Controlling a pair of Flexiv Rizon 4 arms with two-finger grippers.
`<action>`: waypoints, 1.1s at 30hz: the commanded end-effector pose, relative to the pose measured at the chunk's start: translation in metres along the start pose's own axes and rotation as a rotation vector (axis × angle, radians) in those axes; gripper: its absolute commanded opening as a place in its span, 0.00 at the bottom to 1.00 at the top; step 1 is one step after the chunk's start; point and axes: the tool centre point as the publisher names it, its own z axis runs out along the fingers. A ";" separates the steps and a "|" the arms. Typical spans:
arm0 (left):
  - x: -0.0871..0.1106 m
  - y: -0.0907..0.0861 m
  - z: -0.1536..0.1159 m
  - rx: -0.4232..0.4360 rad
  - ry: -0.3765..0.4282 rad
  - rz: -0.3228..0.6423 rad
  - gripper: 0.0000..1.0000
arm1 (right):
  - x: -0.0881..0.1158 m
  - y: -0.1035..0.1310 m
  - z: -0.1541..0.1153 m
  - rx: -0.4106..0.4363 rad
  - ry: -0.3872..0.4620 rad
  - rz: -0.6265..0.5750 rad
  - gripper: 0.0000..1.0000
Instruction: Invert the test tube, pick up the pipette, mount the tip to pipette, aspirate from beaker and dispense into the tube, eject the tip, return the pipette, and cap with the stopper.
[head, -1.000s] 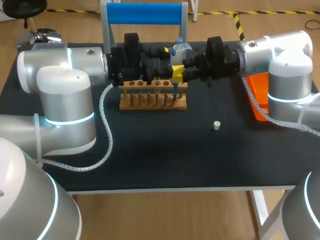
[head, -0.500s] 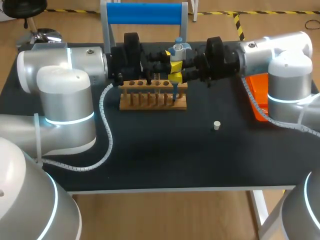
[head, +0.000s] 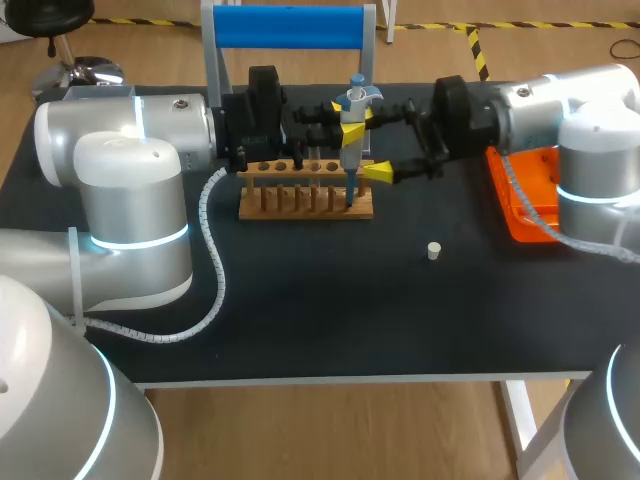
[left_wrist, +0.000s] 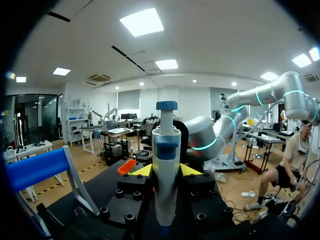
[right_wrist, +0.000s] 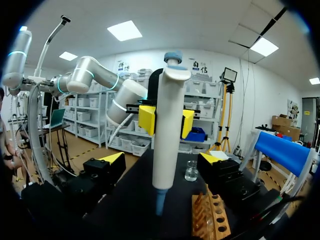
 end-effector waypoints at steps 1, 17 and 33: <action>0.001 0.001 0.001 0.003 -0.004 0.001 0.00 | 0.002 -0.001 -0.044 0.004 -0.021 -0.004 1.00; 0.001 0.001 0.001 0.003 -0.004 0.001 0.00 | -0.087 -0.009 -0.156 0.144 -0.299 -0.018 1.00; 0.001 0.001 0.001 0.003 -0.004 0.001 0.00 | -0.199 0.013 -0.142 0.285 -0.479 -0.011 1.00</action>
